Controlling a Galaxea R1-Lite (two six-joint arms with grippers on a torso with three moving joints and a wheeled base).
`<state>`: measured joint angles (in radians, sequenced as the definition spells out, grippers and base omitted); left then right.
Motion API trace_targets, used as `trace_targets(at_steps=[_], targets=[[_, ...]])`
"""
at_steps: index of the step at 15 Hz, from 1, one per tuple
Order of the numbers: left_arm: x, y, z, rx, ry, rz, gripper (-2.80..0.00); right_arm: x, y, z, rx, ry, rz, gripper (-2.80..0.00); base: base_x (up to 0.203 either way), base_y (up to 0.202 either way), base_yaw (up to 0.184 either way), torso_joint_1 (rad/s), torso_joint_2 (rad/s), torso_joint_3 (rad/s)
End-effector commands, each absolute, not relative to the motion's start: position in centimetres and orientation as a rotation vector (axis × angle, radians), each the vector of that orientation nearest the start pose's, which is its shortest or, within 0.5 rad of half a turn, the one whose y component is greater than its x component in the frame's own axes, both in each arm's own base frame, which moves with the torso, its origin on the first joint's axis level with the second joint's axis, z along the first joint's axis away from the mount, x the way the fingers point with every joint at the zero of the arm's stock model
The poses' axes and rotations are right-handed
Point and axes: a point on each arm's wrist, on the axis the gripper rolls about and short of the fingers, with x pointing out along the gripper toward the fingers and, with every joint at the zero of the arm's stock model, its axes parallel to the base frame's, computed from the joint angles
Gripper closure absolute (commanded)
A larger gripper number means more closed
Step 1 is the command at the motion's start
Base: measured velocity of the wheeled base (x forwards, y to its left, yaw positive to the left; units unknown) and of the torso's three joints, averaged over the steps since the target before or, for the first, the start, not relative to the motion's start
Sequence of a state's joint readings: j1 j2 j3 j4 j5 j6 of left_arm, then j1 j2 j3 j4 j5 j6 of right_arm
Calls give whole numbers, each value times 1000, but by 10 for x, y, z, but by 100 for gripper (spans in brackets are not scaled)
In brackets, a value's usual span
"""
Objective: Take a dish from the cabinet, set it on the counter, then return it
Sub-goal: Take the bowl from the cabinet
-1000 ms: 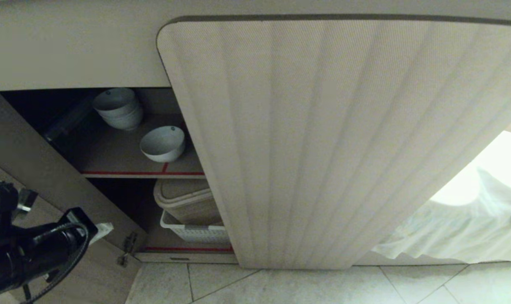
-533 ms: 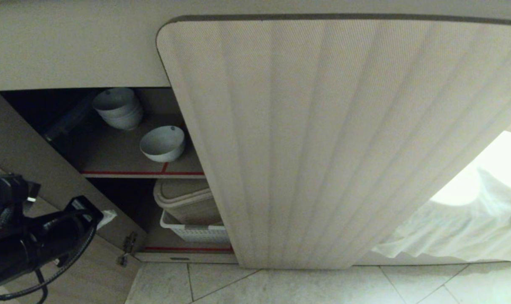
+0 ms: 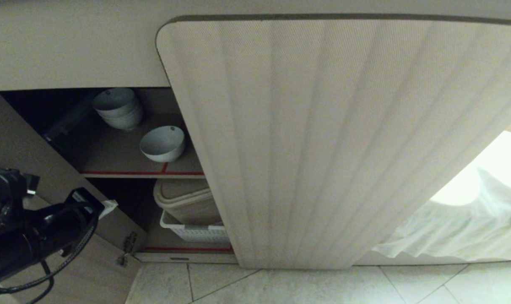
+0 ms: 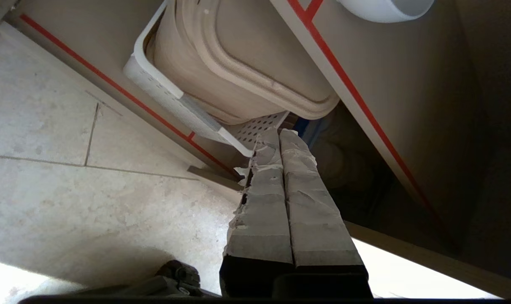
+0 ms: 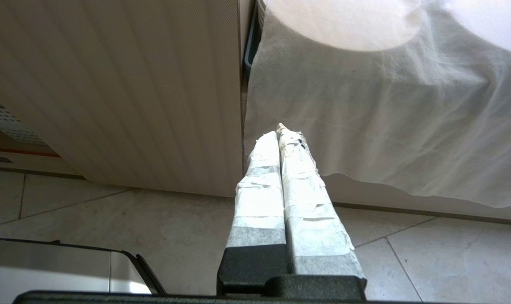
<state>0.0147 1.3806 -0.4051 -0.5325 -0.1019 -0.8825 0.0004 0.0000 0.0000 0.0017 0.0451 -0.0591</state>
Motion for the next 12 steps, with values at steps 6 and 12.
trace_targets(at_steps=[6,12], targets=[[201,0,149,-898,429,97,0,-23,1,75,-60,0,47,0,0,0,0,0,0,0],[206,-1,148,-898,415,85,0,-23,1,75,-60,0,45,0,0,0,0,0,0,0]])
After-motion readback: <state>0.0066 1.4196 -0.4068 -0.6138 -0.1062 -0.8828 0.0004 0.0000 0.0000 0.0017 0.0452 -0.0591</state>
